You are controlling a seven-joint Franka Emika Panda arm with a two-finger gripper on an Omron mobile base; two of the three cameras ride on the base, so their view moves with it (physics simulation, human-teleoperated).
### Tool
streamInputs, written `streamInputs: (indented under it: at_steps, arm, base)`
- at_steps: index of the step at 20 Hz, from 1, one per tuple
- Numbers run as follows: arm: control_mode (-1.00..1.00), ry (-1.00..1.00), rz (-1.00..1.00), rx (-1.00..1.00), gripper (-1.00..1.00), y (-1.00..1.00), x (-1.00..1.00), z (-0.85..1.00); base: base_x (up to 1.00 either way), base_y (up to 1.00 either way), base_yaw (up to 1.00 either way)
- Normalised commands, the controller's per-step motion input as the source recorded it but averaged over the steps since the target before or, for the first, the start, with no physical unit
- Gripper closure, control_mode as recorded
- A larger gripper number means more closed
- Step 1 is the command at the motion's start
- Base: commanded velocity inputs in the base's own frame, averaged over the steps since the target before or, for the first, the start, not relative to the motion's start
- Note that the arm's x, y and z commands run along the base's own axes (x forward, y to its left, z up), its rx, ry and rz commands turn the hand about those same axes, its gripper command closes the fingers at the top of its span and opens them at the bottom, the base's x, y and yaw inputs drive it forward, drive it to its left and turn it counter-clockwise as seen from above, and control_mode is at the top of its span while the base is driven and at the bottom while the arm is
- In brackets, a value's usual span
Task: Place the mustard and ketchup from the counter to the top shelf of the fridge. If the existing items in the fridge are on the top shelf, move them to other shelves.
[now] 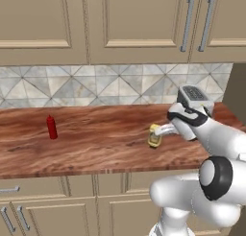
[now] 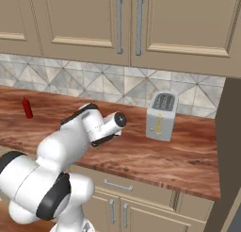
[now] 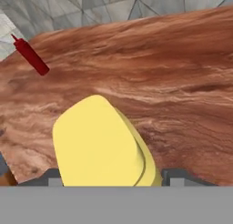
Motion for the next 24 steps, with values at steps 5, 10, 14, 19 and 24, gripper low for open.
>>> streamInputs:
  at_steps: [5,10,14,19,24]
  arm:
    - [-1.0,-0.19,0.0,0.1,1.0,0.0,-0.97,0.99]
    - [-1.0,-0.19,0.0,-0.01,1.0,0.0,-0.99,1.0]
    - [-1.0,-0.08,0.0,-0.17,1.0,0.0,-0.91,1.0]
    - [-1.0,0.03,-0.03,-0.3,1.0,0.02,-0.73,1.0]
    - [-1.0,0.11,-0.01,-0.37,1.0,0.23,-0.5,1.0]
  base:
    - [0.0,0.0,0.0]
    - [0.0,0.0,0.0]
    - [0.0,0.0,0.0]
    - [0.0,0.0,0.0]
    - [0.0,0.0,0.0]
